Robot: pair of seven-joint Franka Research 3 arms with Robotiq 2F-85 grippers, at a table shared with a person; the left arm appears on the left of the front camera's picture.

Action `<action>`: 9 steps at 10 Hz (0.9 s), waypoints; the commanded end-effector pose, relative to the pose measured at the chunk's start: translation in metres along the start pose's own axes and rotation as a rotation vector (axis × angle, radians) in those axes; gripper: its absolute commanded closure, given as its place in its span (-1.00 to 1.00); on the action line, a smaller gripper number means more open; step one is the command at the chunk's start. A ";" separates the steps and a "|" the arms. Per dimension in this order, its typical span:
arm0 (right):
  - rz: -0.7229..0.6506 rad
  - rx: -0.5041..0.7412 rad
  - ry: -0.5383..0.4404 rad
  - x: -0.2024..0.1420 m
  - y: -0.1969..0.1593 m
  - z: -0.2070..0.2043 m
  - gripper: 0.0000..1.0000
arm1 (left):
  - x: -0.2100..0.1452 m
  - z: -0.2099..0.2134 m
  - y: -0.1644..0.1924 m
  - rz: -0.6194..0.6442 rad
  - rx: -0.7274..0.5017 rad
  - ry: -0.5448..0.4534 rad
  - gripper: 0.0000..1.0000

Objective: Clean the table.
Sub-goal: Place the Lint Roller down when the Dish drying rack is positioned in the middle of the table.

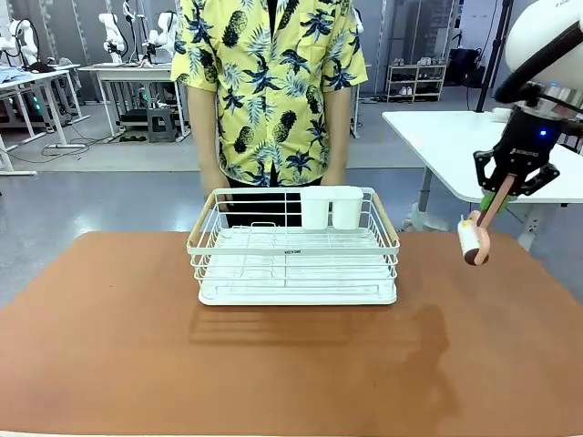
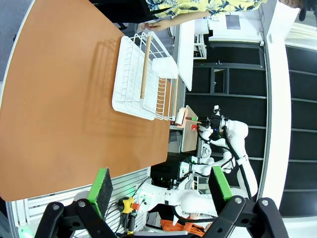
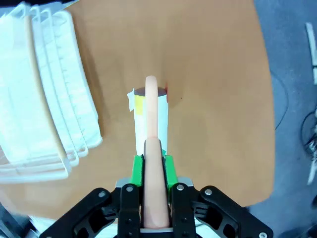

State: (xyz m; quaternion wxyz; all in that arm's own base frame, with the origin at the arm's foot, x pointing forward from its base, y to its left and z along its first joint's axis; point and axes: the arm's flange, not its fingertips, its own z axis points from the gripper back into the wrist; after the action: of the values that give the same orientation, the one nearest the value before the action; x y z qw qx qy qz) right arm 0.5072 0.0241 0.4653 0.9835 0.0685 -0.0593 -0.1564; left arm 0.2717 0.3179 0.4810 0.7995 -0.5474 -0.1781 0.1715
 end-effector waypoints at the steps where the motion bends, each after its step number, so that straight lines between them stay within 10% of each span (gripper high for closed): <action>1: -0.516 0.031 -0.028 0.019 0.015 0.003 0.58 | -0.003 0.001 0.001 -0.016 -0.010 -0.006 -1.00; 5: -1.035 0.059 -0.124 0.045 0.009 -0.008 0.58 | -0.003 0.001 0.001 -0.016 -0.010 -0.006 -1.00; 9: -1.066 0.110 -0.147 0.032 -0.013 -0.036 0.58 | -0.003 0.001 0.001 -0.016 -0.010 -0.006 -1.00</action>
State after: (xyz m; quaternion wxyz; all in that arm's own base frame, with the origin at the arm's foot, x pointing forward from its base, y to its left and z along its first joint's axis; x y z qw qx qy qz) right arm 0.5484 0.0021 0.4346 0.7612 0.1335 -0.0750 -0.6302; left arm 0.2716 0.3180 0.4809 0.7995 -0.5474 -0.1782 0.1716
